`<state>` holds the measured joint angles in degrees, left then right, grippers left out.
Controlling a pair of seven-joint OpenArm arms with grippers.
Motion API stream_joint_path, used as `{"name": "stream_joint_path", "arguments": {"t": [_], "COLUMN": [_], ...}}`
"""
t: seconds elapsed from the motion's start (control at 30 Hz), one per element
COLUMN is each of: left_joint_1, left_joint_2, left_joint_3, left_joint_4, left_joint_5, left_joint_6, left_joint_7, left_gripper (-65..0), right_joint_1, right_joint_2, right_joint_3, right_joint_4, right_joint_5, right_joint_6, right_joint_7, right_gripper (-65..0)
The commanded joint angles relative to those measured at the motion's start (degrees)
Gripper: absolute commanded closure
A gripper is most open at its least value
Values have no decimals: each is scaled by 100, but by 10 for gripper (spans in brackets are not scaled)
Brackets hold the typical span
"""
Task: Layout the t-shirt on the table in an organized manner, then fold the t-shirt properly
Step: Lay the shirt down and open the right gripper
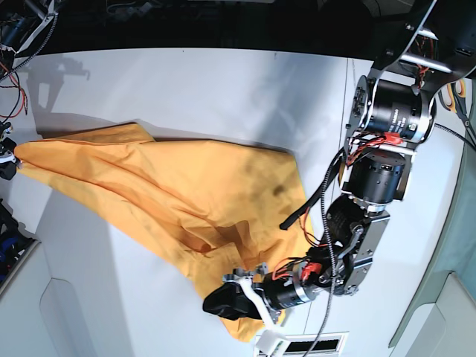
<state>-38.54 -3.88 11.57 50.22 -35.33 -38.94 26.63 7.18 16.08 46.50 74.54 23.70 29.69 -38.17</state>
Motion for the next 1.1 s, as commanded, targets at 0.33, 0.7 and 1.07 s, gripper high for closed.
{"name": "stream_joint_path", "arguments": {"t": [0.33,0.7,1.07], "left_joint_1": [-160,789,1797], "left_joint_2": [-863,-2055,-1974], "left_joint_3": [-35,-46,-46], "left_joint_4": [109,109,107], "left_joint_5": [-284,-656,-647], "left_joint_6": [-74,-70,96], "left_joint_7": [358,293,-94], "left_gripper": [-292,-293,-383], "right_joint_1": [-361,-1762,-1827], "right_joint_2": [120,-422,-1303], "right_joint_3": [26,24,-455], "right_joint_4": [111,706,555], "right_joint_5": [1709,2282,1604], "right_joint_6": [293,389,328], "right_joint_7": [-1211,-1327,-273], "right_gripper": [-255,-255,-255]}}
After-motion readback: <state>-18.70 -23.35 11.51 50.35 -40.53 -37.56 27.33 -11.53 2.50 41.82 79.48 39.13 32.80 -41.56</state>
